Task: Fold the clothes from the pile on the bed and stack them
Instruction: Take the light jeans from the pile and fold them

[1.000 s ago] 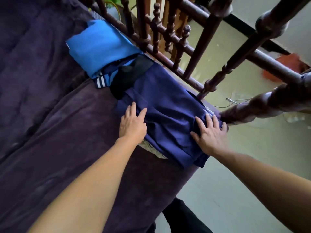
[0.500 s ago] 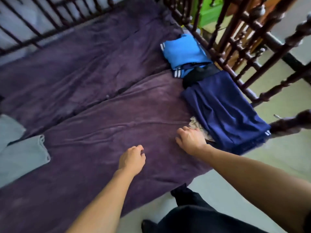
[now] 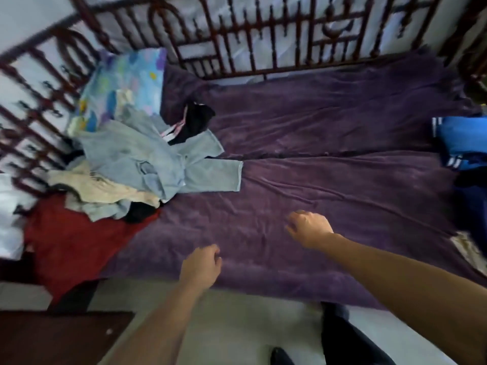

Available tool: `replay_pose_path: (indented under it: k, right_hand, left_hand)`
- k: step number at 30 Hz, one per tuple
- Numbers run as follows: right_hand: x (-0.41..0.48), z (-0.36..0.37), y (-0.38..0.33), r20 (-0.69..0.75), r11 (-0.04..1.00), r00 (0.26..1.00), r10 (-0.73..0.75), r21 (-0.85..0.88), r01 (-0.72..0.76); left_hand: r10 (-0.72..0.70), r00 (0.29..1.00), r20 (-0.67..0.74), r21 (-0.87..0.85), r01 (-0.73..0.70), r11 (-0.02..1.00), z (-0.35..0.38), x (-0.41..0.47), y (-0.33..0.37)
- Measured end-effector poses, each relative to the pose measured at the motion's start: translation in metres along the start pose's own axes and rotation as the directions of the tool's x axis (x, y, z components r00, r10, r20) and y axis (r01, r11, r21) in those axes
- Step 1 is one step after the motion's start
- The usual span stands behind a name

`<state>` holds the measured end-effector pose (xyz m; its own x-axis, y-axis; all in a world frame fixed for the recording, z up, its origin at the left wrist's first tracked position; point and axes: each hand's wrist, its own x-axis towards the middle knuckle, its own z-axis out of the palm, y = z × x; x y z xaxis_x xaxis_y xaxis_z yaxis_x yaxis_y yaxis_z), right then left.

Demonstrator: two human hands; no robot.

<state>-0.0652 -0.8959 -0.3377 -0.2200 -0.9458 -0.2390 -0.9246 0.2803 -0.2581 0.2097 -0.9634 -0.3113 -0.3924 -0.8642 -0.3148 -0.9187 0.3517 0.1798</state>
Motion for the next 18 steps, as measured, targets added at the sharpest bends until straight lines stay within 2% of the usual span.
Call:
replay_pose_path:
  k: [3,7,18]
  right_hand:
    - [0.022,-0.009,-0.054,-0.030,0.994,0.994,-0.107,-0.004,0.106]
    - [0.057,-0.014,-0.104,-0.017,0.984,0.984,-0.177,-0.022,0.176]
    - [0.219,0.004,-0.214,0.078,0.984,0.981,-0.177,0.022,0.176]
  left_hand:
    - [-0.070,0.997,-0.045,-0.045,0.068,0.997,-0.015,-0.008,-0.046]
    - [-0.118,0.991,-0.062,-0.070,0.114,0.991,-0.030,-0.003,-0.091]
    - [-0.198,0.980,-0.032,-0.108,0.193,0.975,-0.095,0.099,-0.235]
